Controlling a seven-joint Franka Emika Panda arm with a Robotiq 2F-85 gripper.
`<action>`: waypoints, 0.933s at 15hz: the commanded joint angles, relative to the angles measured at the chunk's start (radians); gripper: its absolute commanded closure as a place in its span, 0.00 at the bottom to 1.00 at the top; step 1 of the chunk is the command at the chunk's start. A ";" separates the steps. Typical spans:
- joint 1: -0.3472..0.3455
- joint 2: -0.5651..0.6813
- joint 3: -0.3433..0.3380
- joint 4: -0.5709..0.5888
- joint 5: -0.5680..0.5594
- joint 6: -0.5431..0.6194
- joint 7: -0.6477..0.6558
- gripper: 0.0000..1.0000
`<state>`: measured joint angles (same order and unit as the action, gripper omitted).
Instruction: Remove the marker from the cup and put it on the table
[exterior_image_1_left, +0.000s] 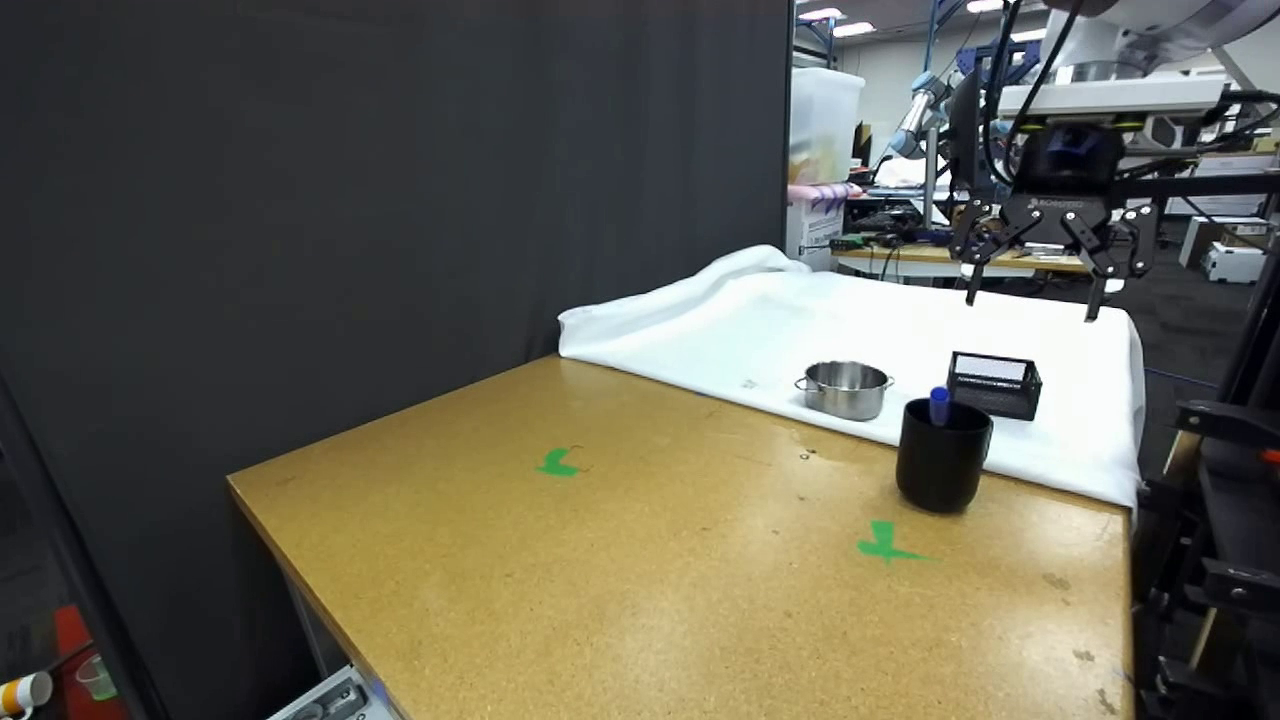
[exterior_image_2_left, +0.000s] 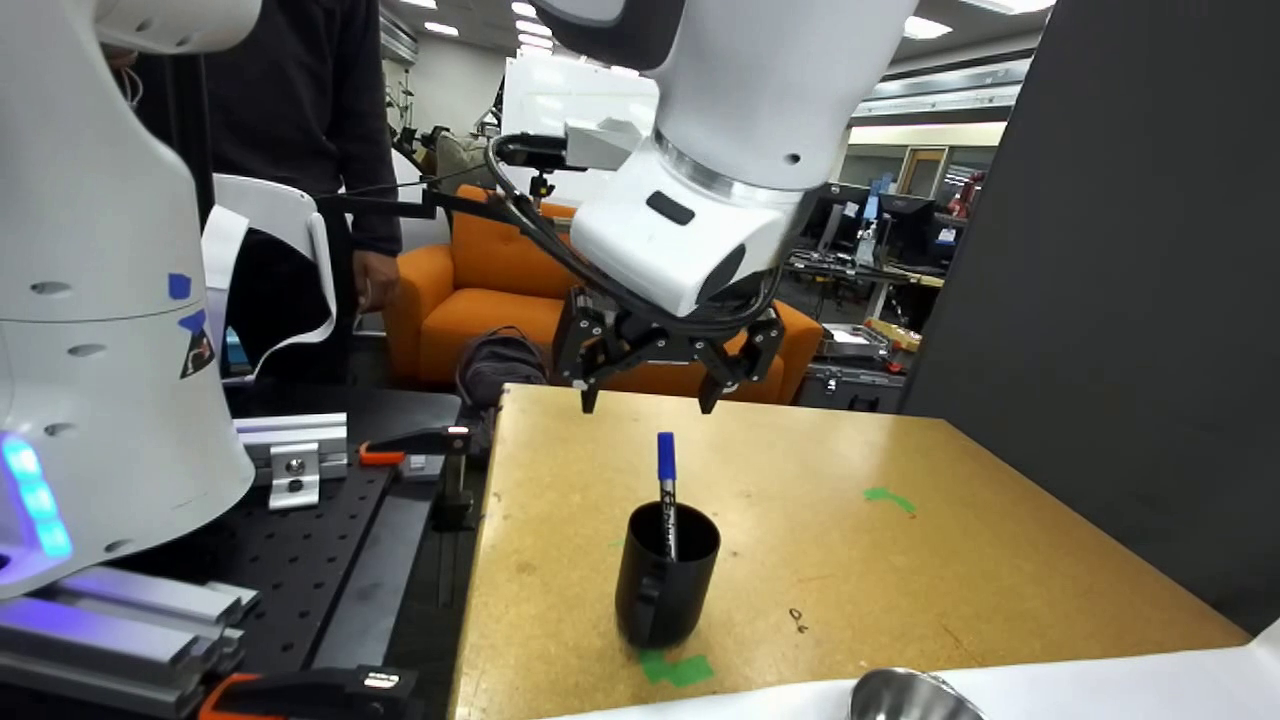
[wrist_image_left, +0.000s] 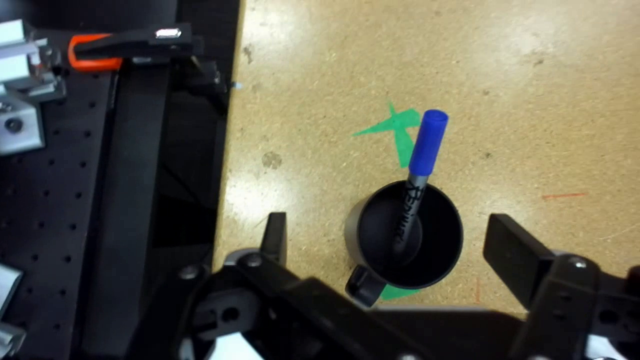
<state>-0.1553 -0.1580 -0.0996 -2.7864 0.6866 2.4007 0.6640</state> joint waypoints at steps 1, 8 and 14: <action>0.022 0.028 -0.020 0.010 0.198 0.047 -0.118 0.00; 0.006 0.014 -0.008 0.005 0.200 0.035 -0.130 0.00; 0.007 0.056 -0.012 0.022 0.221 0.041 -0.138 0.00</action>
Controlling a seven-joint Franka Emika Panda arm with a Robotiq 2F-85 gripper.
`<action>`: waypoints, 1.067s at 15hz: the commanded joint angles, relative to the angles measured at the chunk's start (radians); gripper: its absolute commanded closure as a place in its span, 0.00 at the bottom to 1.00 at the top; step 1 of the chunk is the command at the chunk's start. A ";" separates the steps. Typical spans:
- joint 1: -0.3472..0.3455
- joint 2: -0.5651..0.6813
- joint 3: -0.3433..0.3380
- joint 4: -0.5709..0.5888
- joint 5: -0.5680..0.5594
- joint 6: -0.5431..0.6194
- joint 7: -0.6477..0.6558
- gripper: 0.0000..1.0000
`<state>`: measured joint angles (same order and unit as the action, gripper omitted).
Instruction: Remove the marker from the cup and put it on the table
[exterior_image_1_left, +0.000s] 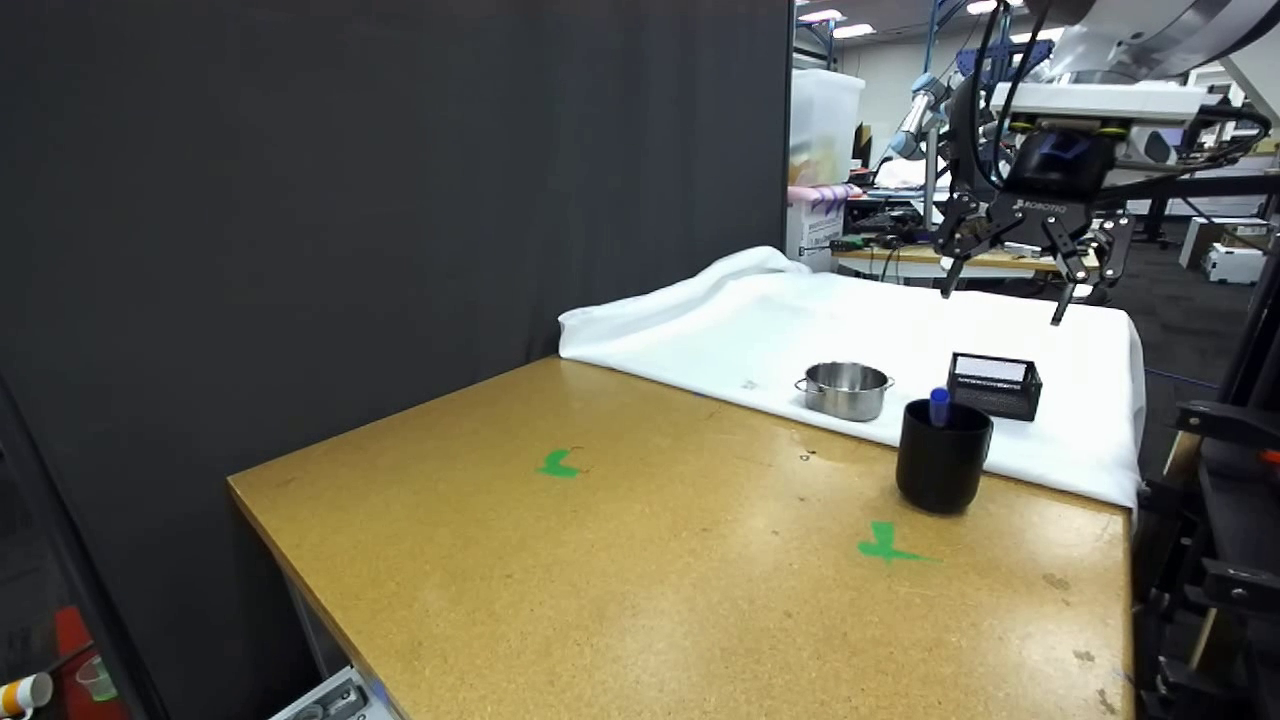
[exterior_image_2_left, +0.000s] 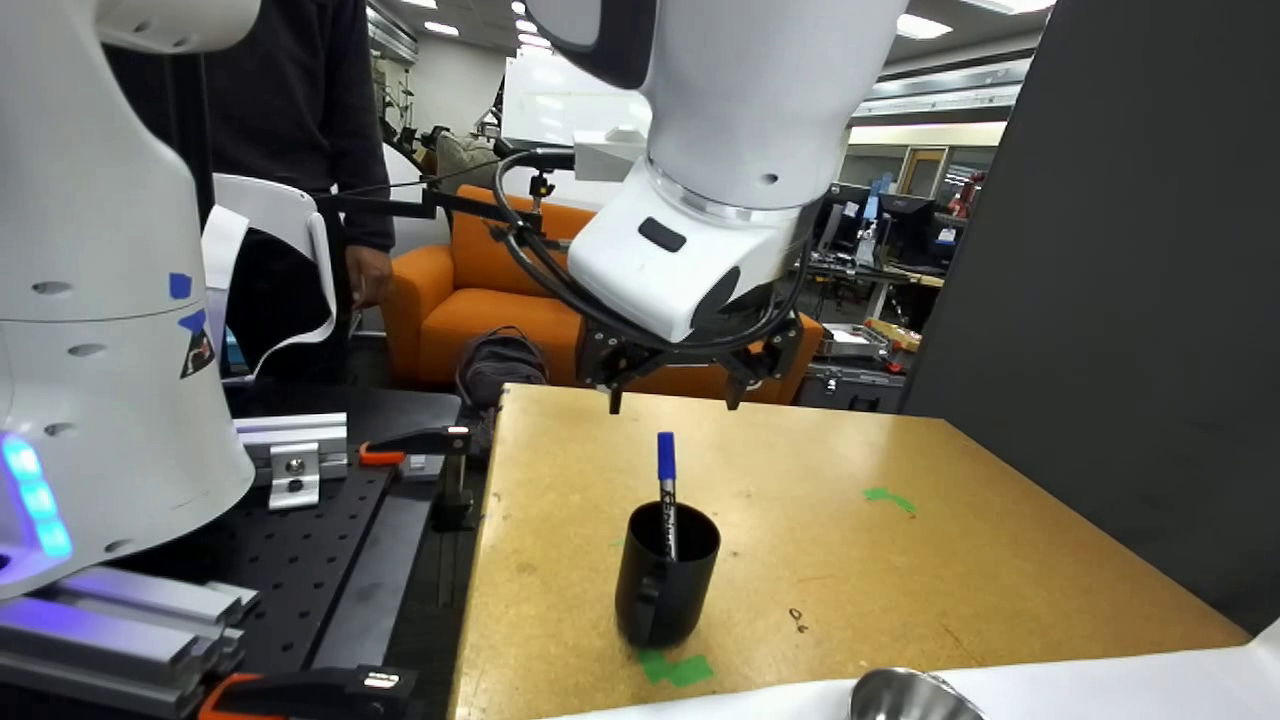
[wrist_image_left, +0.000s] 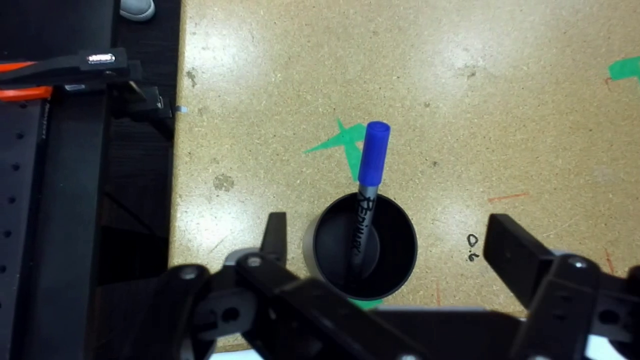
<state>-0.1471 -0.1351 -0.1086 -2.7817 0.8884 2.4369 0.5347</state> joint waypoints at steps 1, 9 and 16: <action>0.000 0.042 -0.004 0.020 0.028 0.013 -0.011 0.00; 0.002 0.187 -0.020 0.096 0.071 0.009 -0.032 0.46; 0.025 0.410 -0.009 0.242 0.134 -0.001 -0.026 0.34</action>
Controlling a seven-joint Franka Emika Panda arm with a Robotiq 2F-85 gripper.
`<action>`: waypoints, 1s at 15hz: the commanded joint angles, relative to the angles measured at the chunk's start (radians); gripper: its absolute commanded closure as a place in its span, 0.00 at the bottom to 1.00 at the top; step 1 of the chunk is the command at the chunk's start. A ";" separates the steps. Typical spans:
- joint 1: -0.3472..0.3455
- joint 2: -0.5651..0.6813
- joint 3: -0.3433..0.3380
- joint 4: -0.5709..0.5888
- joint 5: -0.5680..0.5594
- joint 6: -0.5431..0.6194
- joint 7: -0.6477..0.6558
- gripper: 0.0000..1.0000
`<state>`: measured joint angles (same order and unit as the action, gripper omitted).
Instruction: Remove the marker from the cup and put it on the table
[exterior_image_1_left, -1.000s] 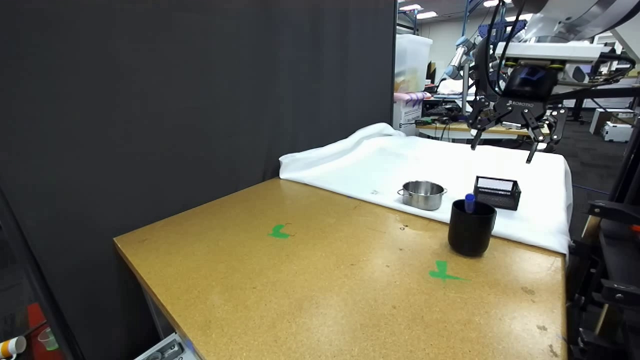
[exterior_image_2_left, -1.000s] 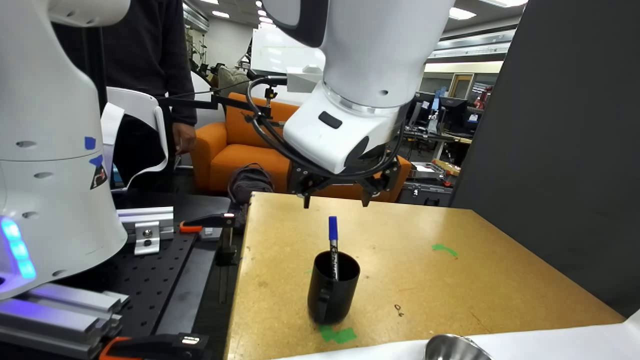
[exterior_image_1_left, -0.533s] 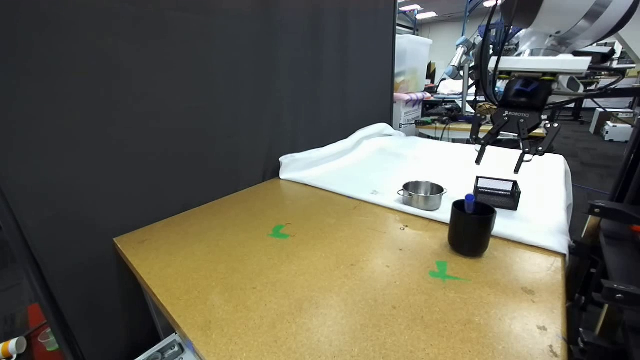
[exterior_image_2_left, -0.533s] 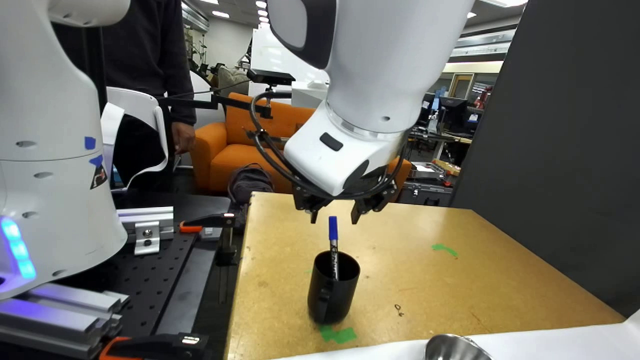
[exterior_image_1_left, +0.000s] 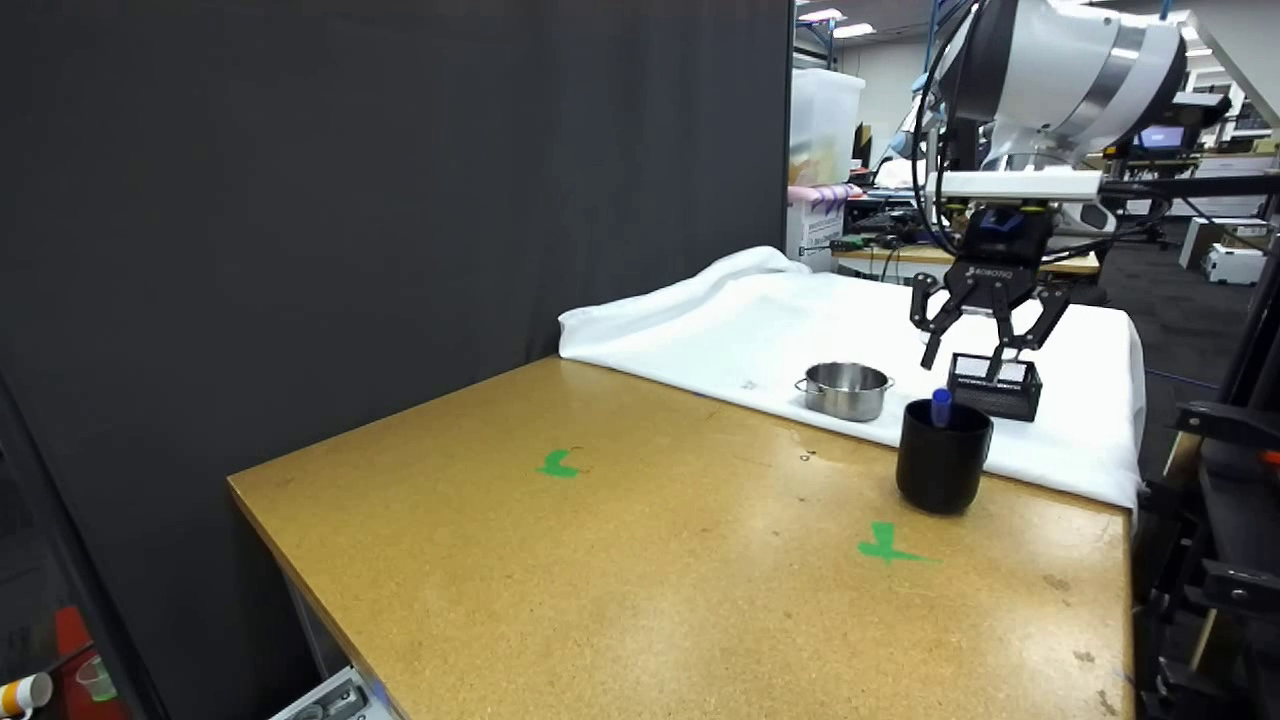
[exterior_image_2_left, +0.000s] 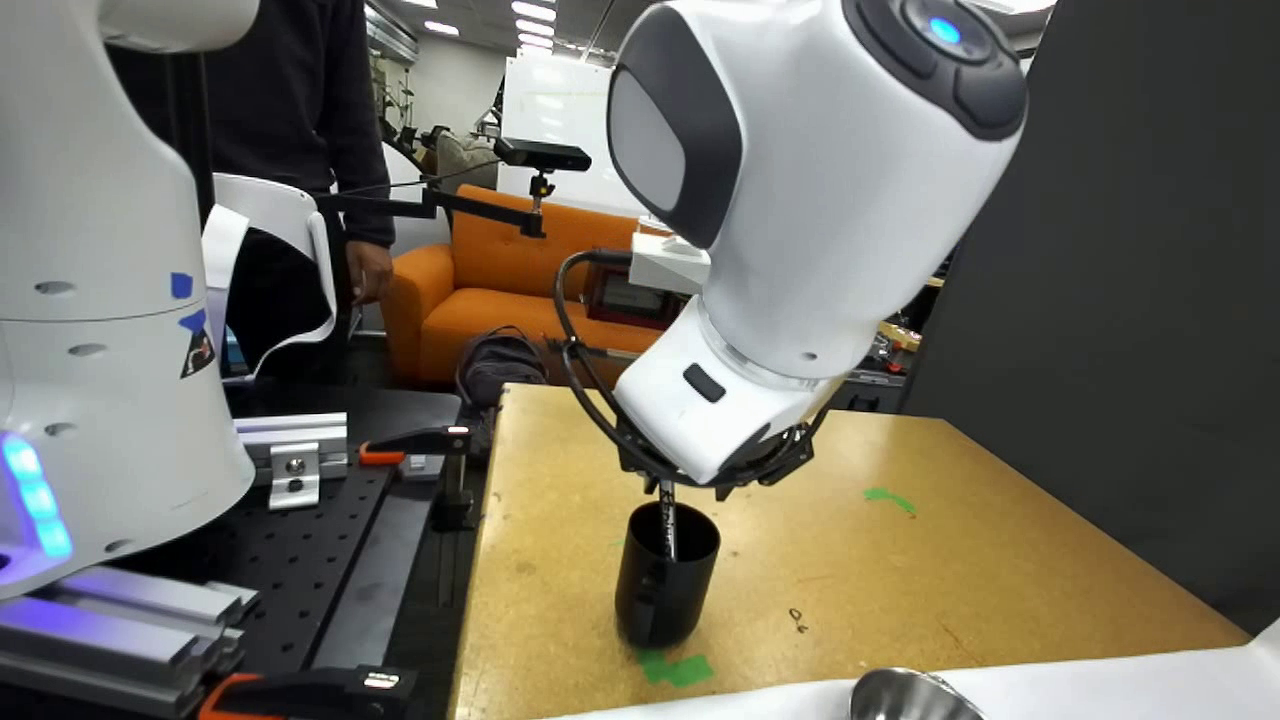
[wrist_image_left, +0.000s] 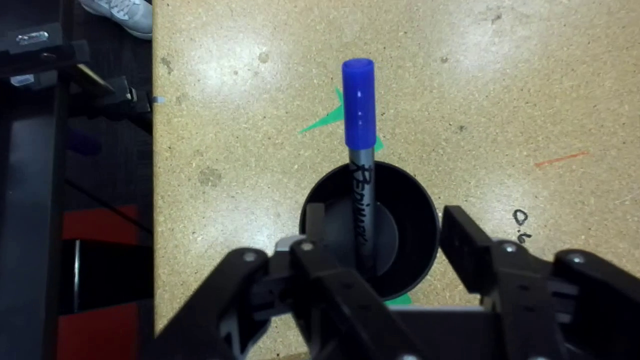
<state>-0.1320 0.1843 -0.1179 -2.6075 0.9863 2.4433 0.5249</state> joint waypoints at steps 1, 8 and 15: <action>0.010 0.120 -0.001 0.088 0.039 -0.011 -0.019 0.38; 0.010 0.217 -0.011 0.160 0.057 -0.026 -0.020 0.45; -0.003 0.190 -0.028 0.125 0.090 -0.026 -0.053 0.46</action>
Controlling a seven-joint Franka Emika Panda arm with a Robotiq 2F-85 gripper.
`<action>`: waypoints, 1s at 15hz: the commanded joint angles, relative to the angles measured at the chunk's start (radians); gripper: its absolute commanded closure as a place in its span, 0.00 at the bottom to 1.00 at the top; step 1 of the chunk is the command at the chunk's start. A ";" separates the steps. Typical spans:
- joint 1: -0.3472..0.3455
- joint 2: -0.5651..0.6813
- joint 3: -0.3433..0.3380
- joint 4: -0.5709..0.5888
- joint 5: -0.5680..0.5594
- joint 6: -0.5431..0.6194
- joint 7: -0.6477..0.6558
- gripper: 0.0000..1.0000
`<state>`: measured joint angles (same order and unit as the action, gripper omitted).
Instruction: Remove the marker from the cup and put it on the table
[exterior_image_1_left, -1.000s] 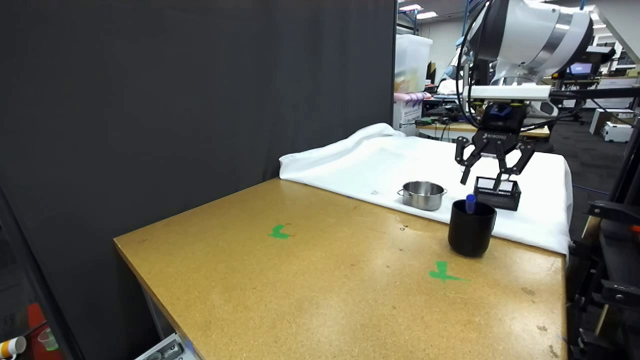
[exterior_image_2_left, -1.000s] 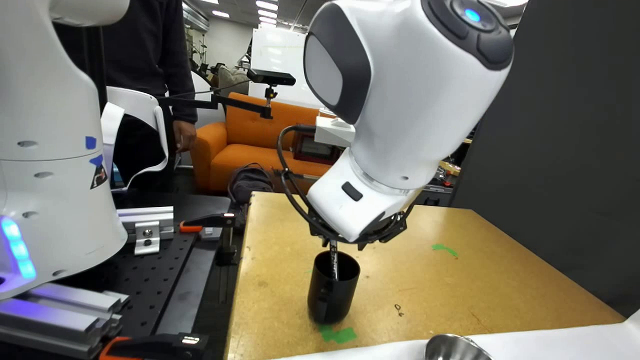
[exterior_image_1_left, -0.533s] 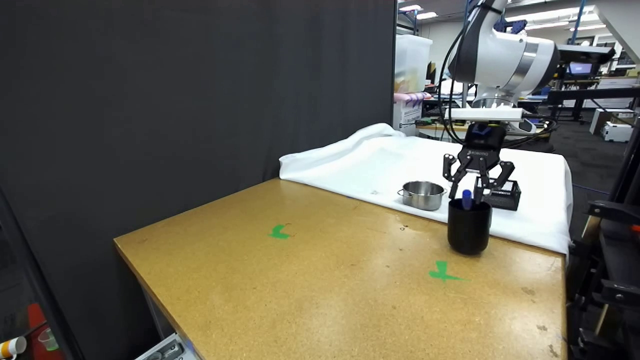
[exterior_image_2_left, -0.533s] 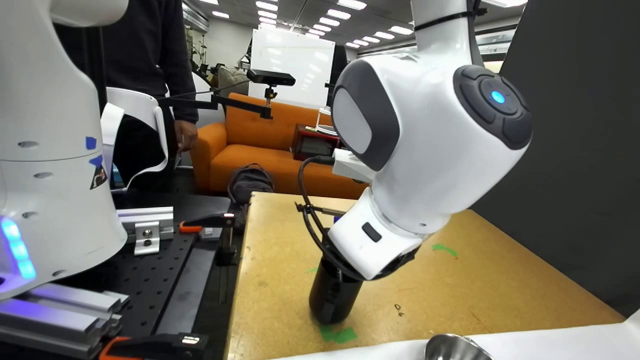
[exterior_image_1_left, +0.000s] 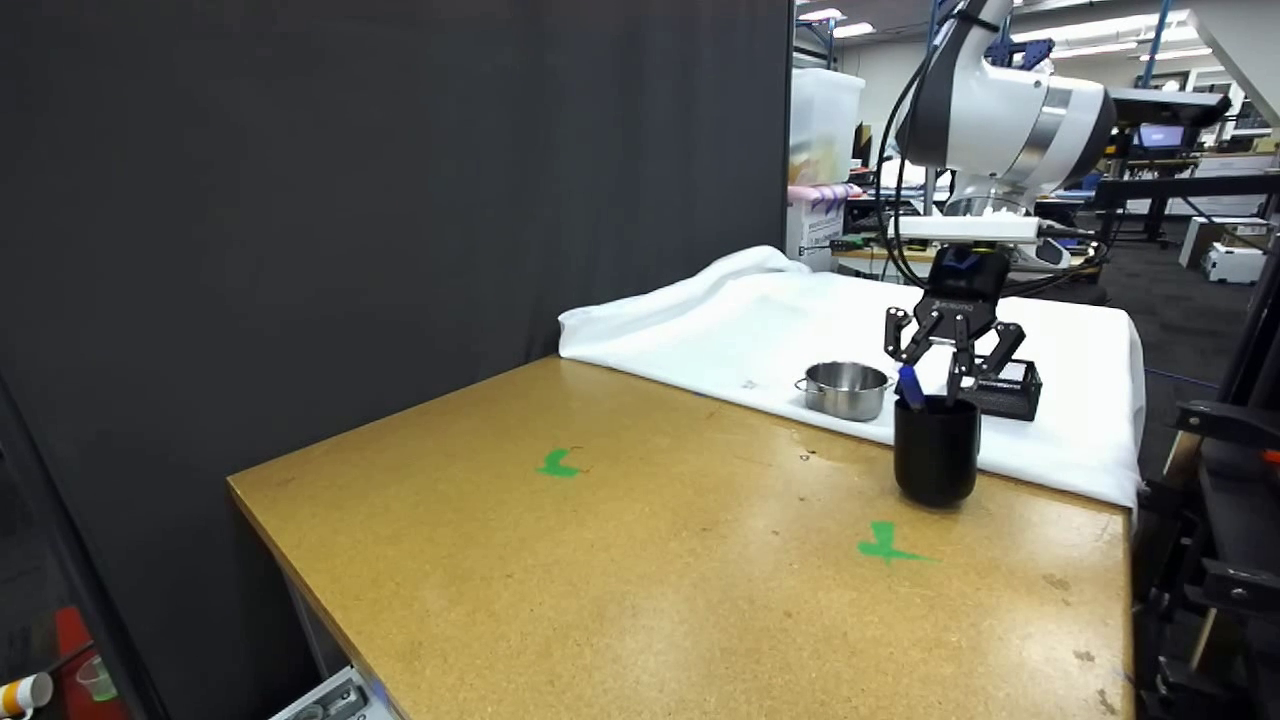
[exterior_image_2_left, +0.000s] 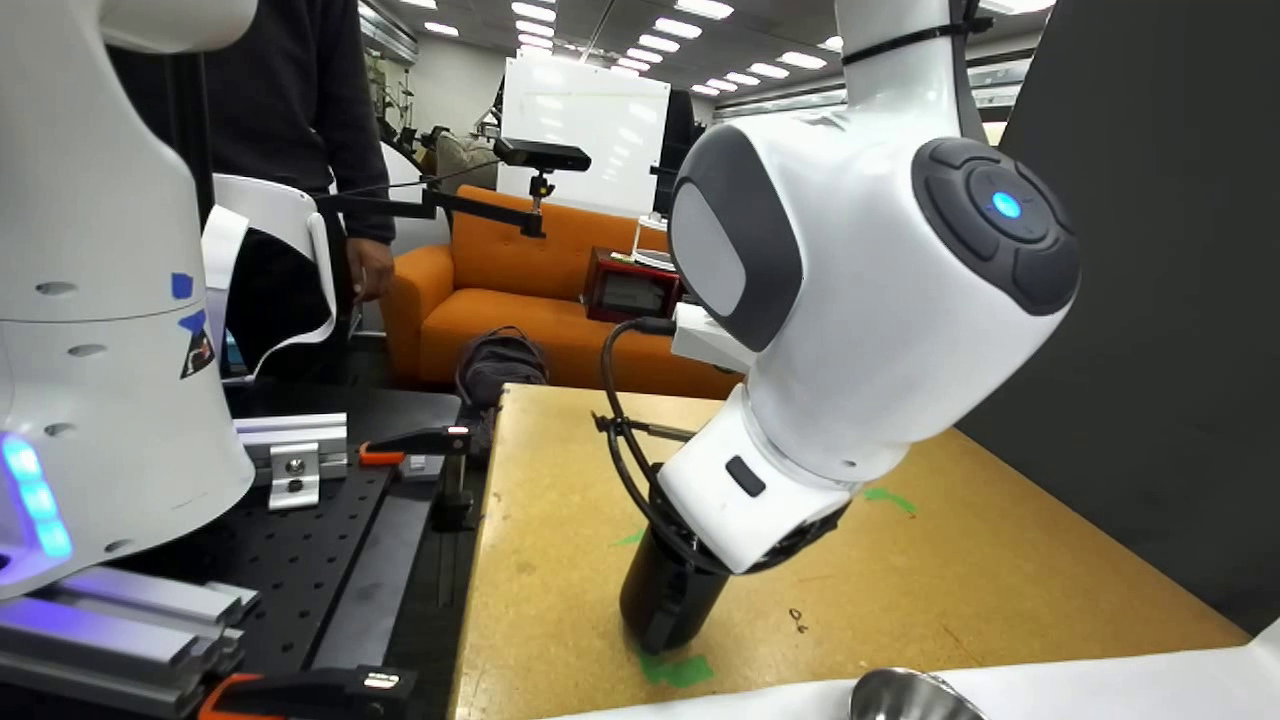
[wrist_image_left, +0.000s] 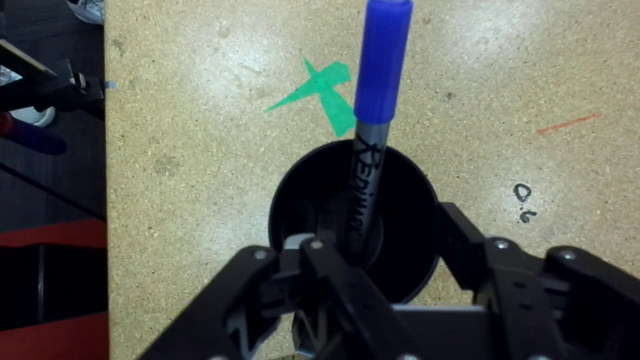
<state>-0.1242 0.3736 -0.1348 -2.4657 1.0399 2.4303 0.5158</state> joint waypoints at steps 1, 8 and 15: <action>-0.014 -0.003 -0.015 -0.024 0.047 -0.012 -0.057 0.47; -0.025 -0.018 -0.042 -0.059 0.089 -0.012 -0.134 0.55; 0.019 -0.065 -0.015 -0.120 0.064 -0.010 -0.158 0.54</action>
<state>-0.1205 0.3341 -0.1590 -2.5448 1.1078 2.4176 0.3868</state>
